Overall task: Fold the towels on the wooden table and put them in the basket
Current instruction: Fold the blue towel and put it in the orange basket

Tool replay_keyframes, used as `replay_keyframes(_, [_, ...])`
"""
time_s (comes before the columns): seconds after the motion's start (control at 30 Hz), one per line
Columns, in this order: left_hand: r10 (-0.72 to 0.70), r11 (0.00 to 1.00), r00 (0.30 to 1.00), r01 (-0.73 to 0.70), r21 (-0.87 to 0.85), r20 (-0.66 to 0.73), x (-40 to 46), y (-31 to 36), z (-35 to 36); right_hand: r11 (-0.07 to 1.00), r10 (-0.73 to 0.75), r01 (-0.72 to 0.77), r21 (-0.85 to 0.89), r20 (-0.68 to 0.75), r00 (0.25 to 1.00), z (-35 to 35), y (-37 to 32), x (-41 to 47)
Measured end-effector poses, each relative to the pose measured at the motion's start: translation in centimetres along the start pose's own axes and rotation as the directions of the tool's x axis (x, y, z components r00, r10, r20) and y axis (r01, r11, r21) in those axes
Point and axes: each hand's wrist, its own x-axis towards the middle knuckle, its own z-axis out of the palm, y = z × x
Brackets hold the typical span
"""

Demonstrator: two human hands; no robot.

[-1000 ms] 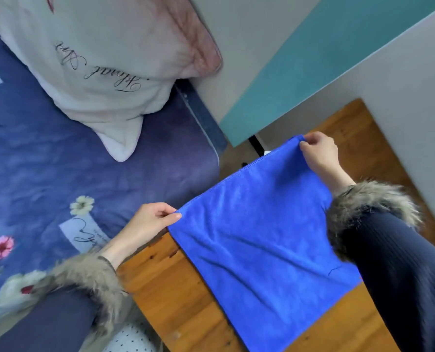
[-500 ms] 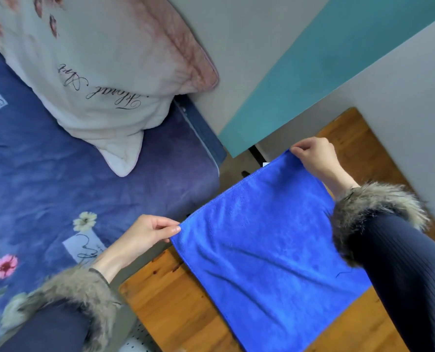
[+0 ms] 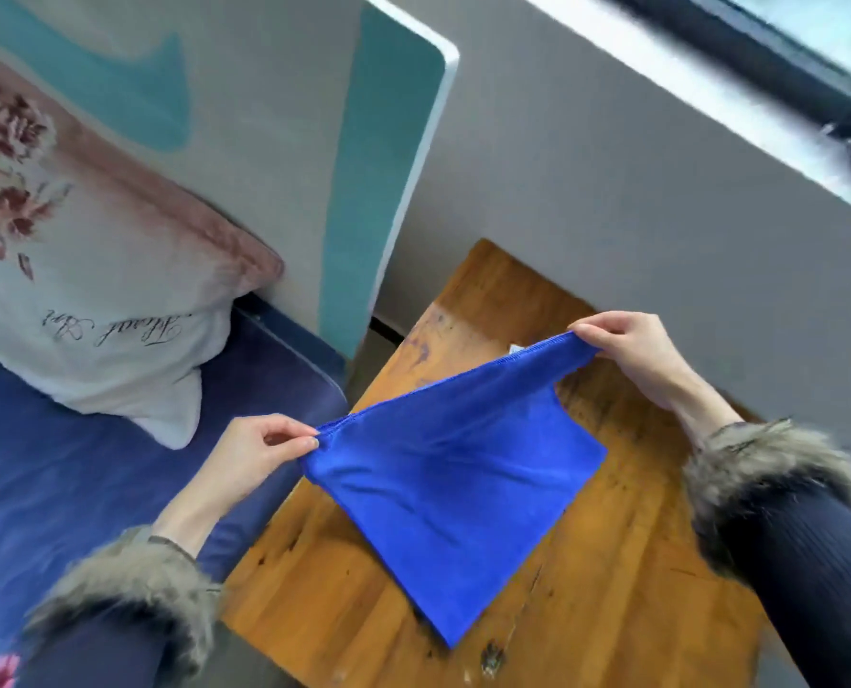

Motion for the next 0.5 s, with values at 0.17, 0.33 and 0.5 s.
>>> replay_keyframes(0.17, [0.245,0.958,0.968,-0.251,0.14,0.057,-2.3,8.0,2.6,0.982,-0.001,0.011,0.188,-0.054,0.999,-8.2,3.5,-8.7])
replay_keyframes(0.33, [0.463,0.871,0.882,-0.471,0.141,0.087,-6.2,15.5,6.6,0.883,0.001,0.076,0.462,-0.164,0.987,-14.9,5.9,-16.6])
replay_keyframes(0.5, [0.563,0.814,0.819,-0.573,0.094,0.114,-8.6,20.5,9.5,0.789,-0.023,0.18,0.588,-0.264,0.964,-19.4,8.1,-21.8])
